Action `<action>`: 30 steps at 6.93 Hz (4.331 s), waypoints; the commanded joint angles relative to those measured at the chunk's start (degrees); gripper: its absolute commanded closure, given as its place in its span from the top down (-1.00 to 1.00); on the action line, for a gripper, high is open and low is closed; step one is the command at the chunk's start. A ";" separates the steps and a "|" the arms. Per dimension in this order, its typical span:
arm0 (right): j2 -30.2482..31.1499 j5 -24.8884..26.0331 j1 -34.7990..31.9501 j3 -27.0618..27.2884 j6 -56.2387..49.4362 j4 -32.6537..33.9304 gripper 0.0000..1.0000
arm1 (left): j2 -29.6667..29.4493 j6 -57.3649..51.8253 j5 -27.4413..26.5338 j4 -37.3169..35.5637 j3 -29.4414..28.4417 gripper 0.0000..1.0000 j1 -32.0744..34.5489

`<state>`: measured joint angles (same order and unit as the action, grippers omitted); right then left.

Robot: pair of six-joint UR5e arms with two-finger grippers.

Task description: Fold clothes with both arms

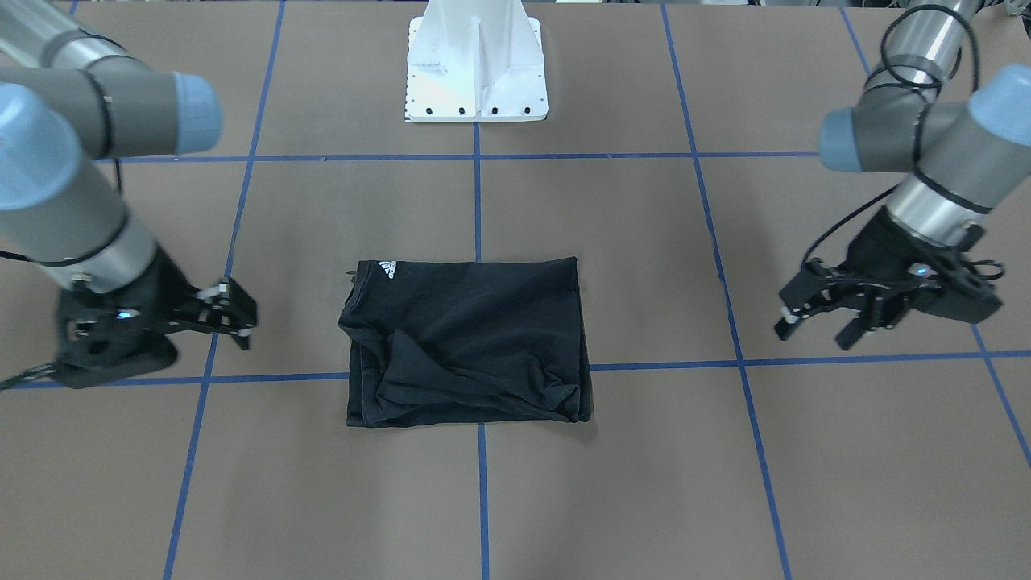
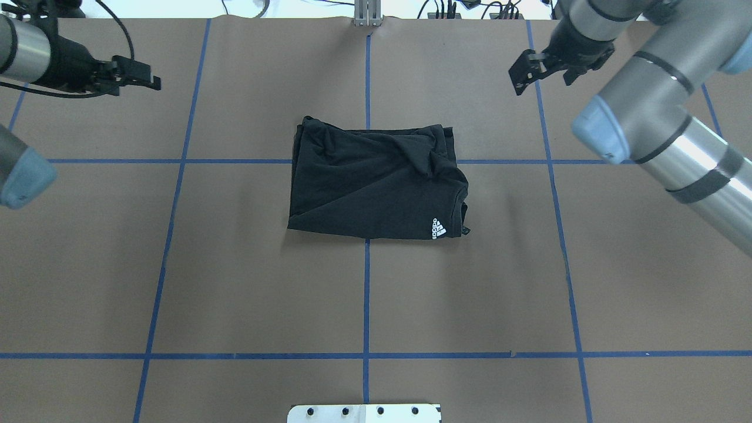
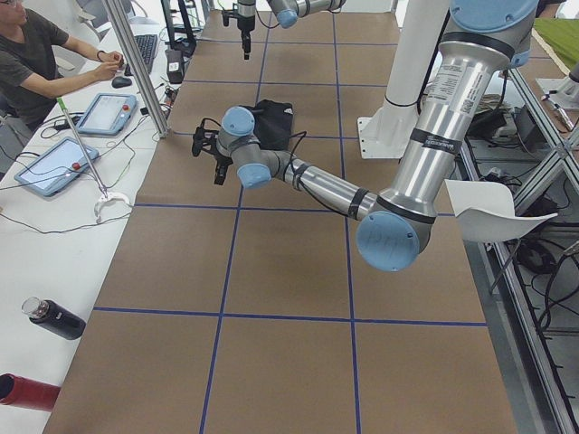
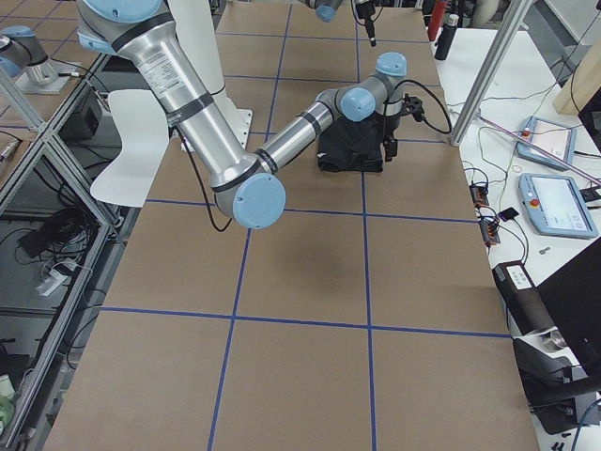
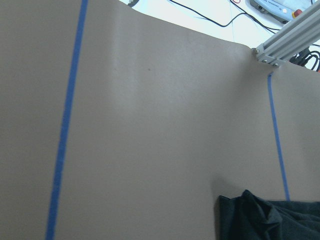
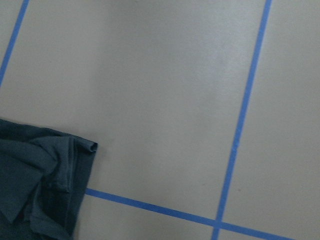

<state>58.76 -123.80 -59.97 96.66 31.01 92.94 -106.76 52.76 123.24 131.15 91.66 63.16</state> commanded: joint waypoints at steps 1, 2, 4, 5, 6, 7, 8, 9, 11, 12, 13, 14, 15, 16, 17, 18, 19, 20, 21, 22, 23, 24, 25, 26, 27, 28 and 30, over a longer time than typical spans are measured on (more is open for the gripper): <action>11.85 -3.64 -5.32 9.20 -4.81 0.05 1.00 | 5.76 -14.31 0.95 -0.01 -0.43 1.00 7.73; 15.99 -4.25 -7.60 10.64 -4.91 -0.04 1.00 | 8.73 -24.10 2.61 -0.01 -0.52 1.00 11.95; 22.67 -6.01 -12.08 10.30 -5.44 -0.04 1.00 | 12.09 -40.22 2.80 -0.10 -2.09 1.00 19.08; 26.54 -5.93 -14.71 10.47 -5.44 -0.04 1.00 | 14.63 -43.67 2.80 1.03 -4.62 1.00 21.02; 31.45 -5.84 -16.65 10.30 -7.79 -0.04 1.00 | 15.00 -43.71 1.49 1.30 -6.56 1.00 20.78; 33.85 -5.92 -19.81 9.25 -15.99 -0.04 1.00 | 15.53 -43.88 0.61 1.04 -7.37 1.00 20.87; 35.61 -6.45 -22.71 8.63 -20.07 0.22 1.00 | 16.75 -43.97 0.60 0.43 -8.25 1.00 20.78; 37.20 -7.76 -23.00 8.28 -20.20 0.31 1.00 | 17.28 -44.32 0.78 -1.92 -8.86 1.00 20.78; 38.96 -10.93 -24.66 8.10 -20.38 0.22 1.00 | 17.47 -58.14 1.31 -16.88 -4.59 1.00 21.48; 39.58 -11.11 -25.80 8.19 -20.38 0.40 1.00 | 17.38 -58.91 1.30 -26.37 0.14 1.00 21.48; 40.19 -11.46 -26.25 8.10 -20.47 0.40 1.00 | 17.99 -58.91 1.30 -34.21 4.36 1.00 21.39; 40.37 -12.16 -27.04 8.10 -23.51 0.57 1.00 | 17.91 -59.26 1.48 -42.56 6.93 1.00 21.39; 40.29 -13.21 -27.57 6.88 -24.33 0.58 1.00 | 18.08 -59.44 4.26 -46.82 8.69 1.00 21.92; 40.11 -13.83 -27.75 6.52 -24.42 0.58 1.00 | 18.25 -59.44 10.04 -49.12 8.36 1.00 23.83; 40.20 -13.92 -27.92 6.61 -24.42 0.49 1.00 | 18.87 -61.44 10.96 -48.97 7.57 1.00 24.90; 40.29 -13.92 -28.18 6.61 -24.51 0.49 1.00 | 18.96 -67.64 10.97 -48.97 6.00 1.00 26.30; 40.38 -13.92 -28.80 6.52 -24.68 0.49 1.00 | 18.96 -68.83 11.06 -48.97 5.46 1.00 26.40; 40.55 -13.84 -29.32 6.52 -24.77 0.49 1.00 | 18.87 -68.58 10.97 -48.88 5.11 1.00 26.32; 41.16 -13.75 -29.68 6.43 -25.30 0.31 1.00 | 18.78 -68.75 10.97 -47.75 3.63 1.00 26.32; 41.43 -13.66 -30.20 6.43 -28.61 0.57 1.00 | 18.87 -68.58 10.97 -44.52 1.70 1.00 26.32; 41.43 -13.49 -30.99 6.69 -29.25 0.49 1.00 | 18.87 -68.49 10.89 -43.44 1.50 1.00 26.32; 41.69 -12.87 -31.61 7.30 -29.17 -0.03 1.00 | 18.78 -68.41 10.88 -43.43 1.50 1.00 26.32; 41.69 -12.69 -31.61 7.14 -29.34 -0.04 1.00 | 18.61 -68.40 10.88 -43.43 1.59 1.00 26.32; 41.61 -11.82 -31.61 6.79 -29.26 -0.04 1.00 | 18.61 -68.40 10.88 -43.34 1.59 1.00 26.32; 41.61 -11.64 -31.53 6.70 -29.26 -0.04 1.00 | 18.52 -68.32 10.88 -43.34 1.59 1.00 26.32; 41.61 -11.73 -31.61 6.69 -29.17 -0.04 1.00 | 18.26 -64.23 10.88 -43.43 1.50 1.00 26.32; 41.61 -11.64 -31.53 6.69 -29.17 -0.04 1.00 | 18.25 -59.00 10.80 -43.34 1.94 1.00 26.32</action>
<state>100.34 -135.48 -91.53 103.37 1.83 92.90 -88.54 -8.61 134.06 87.78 93.54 89.47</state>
